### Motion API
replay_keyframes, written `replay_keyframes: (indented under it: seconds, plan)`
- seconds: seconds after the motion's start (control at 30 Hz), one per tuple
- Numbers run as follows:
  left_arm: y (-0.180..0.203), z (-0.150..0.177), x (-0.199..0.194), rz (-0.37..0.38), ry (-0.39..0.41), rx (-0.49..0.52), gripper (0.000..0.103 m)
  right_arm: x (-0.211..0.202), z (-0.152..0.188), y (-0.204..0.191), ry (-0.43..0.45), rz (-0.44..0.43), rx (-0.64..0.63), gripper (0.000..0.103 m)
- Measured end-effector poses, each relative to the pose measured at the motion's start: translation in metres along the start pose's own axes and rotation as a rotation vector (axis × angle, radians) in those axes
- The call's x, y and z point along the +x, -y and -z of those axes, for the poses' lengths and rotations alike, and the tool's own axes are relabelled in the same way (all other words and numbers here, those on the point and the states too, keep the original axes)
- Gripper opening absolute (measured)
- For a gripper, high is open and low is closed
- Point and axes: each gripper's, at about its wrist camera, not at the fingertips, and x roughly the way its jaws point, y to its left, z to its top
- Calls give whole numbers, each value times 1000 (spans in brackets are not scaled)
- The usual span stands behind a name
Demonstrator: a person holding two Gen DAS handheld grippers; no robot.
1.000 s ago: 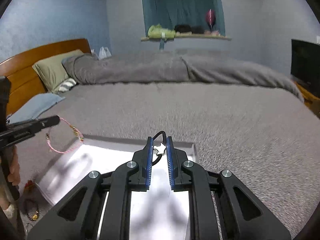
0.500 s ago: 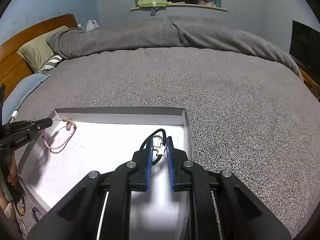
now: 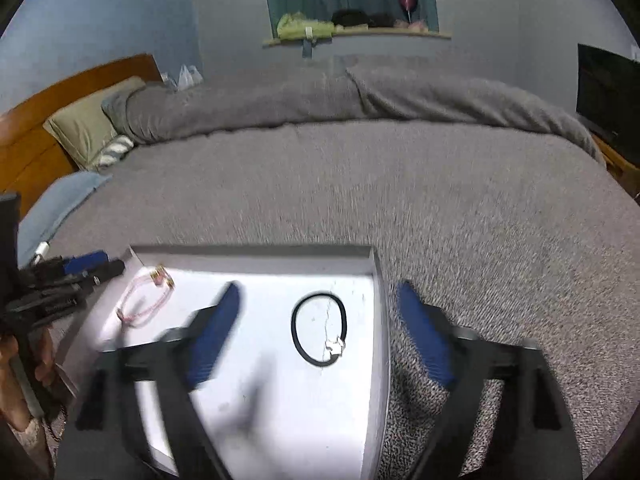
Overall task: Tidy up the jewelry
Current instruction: 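Carry both items into the box tray and open both tools, then withdraw both tools from the tray back over the bracelets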
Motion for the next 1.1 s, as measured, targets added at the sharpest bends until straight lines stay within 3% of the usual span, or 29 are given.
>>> replay_keyframes:
  seconds: [0.07, 0.23, 0.37, 0.8, 1.1]
  plan:
    - [3, 0, -6, -6, 24, 9, 79, -9, -3, -1, 36, 5, -3, 97]
    - [5, -3, -15, -13, 51, -23, 91, -18, -5, -4, 52, 38, -9, 97]
    - [10, -1, -19, -33, 37, -20, 91, -32, -2, -3, 75, 74, -5, 97]
    - [40, 15, -69, -68, 104, 31, 92, -93, 13, -2, 140, 47, 33, 97]
    - [53, 42, -94, -91, 112, 67, 92, -115, 43, 3, 127, 47, 38, 97]
